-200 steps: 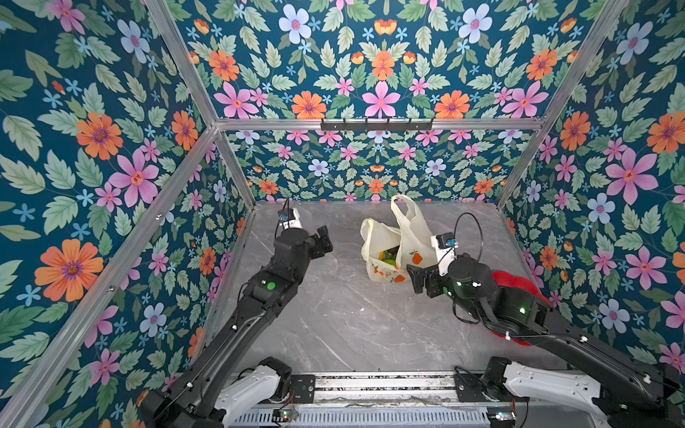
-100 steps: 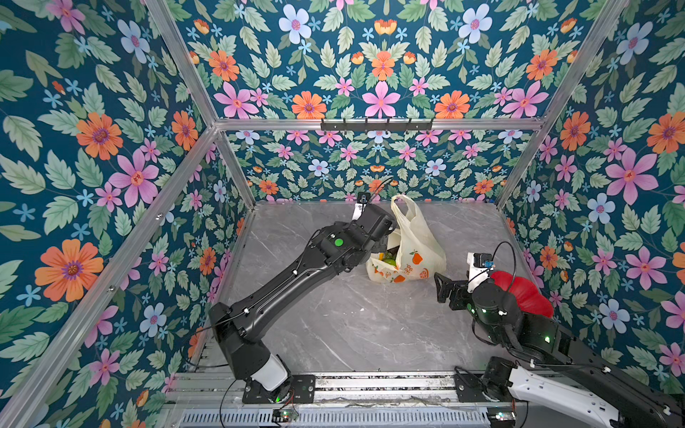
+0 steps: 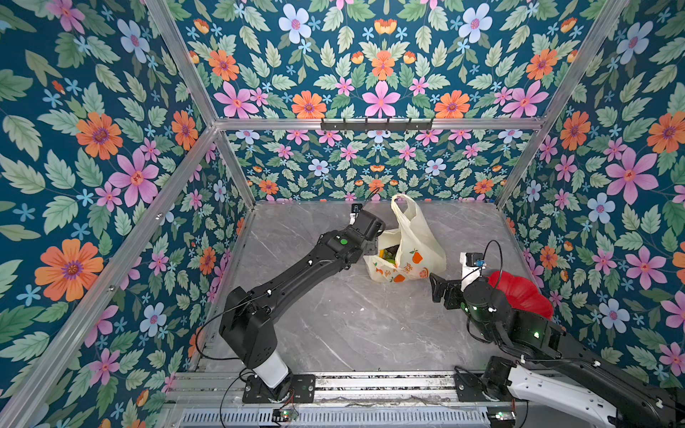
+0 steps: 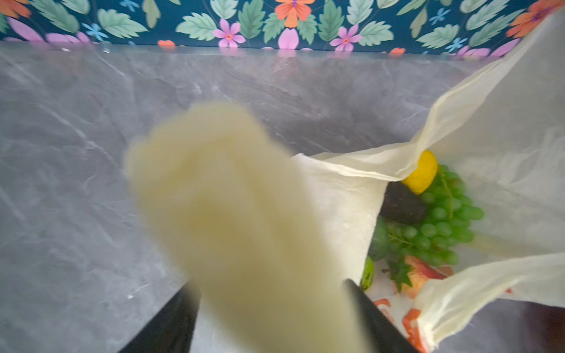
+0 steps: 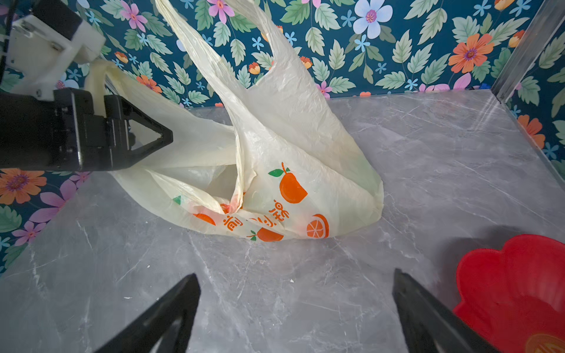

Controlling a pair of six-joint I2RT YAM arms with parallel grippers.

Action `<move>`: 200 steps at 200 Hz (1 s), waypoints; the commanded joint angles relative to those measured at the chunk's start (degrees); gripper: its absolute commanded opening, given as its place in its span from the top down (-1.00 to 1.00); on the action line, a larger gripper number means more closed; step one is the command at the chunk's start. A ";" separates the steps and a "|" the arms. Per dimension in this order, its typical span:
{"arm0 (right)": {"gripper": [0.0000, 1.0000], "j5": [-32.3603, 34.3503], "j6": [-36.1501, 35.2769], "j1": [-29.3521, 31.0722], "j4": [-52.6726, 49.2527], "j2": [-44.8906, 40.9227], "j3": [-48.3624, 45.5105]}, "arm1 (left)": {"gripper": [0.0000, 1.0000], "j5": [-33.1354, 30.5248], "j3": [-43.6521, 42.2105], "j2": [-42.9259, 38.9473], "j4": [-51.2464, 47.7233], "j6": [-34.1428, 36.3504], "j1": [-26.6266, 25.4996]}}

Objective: Take the fake fruits out of the plastic bag
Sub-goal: 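Grasp the other bag handle with the left gripper while the right gripper releases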

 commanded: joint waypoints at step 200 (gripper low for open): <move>-0.98 -8.30 -2.03 -4.38 -2.63 29.60 30.90 | 1.00 -4.12 -26.90 -29.31 27.36 -0.25 1.00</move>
